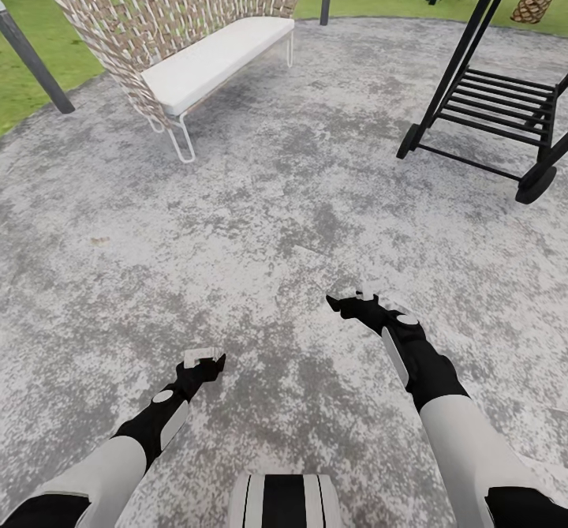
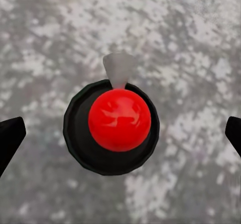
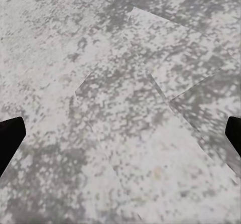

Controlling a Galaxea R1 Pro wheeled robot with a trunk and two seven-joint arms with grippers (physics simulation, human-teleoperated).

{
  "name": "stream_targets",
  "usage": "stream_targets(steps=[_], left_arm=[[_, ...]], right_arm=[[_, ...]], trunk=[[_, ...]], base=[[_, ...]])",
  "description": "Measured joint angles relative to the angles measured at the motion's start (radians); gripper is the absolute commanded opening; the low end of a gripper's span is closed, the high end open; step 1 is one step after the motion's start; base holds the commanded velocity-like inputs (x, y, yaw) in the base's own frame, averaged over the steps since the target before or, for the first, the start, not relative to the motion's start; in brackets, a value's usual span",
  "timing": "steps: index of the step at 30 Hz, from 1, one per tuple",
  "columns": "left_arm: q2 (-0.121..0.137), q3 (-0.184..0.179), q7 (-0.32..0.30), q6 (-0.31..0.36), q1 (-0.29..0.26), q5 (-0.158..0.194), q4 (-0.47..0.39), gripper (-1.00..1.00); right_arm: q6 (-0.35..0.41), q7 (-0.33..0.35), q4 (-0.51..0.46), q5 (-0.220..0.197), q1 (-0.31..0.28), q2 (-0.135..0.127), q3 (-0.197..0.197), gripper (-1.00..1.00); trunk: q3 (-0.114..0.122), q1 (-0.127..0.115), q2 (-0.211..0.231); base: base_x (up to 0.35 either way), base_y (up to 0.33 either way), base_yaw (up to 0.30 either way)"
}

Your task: In the garden, pick up the pesticide atomizer on the floor and spray pesticide onto both trees until each tree trunk is fully covered.

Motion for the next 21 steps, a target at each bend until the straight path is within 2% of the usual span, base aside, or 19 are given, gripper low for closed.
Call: stream_targets(steps=[5,6,21], left_arm=[[0.000,0.000,0.000,0.000,0.000,0.000,0.000,1.00],[0.000,0.000,0.000,0.000,0.000,0.000,0.000,-1.00],[0.000,-0.001,-0.001,-0.002,0.000,0.002,-0.002,-1.00]], right_arm=[[0.000,0.000,0.000,0.000,0.000,0.000,0.000,1.00],[0.000,0.000,0.000,0.000,0.000,0.000,0.000,1.00],[0.000,0.000,0.000,0.000,0.000,0.000,0.000,1.00]], trunk=[[-0.001,0.000,0.000],[-0.001,0.000,0.000],[-0.001,0.000,0.000]], base=[[0.000,0.000,0.000],[0.000,0.000,0.000],[0.000,0.000,0.000]])
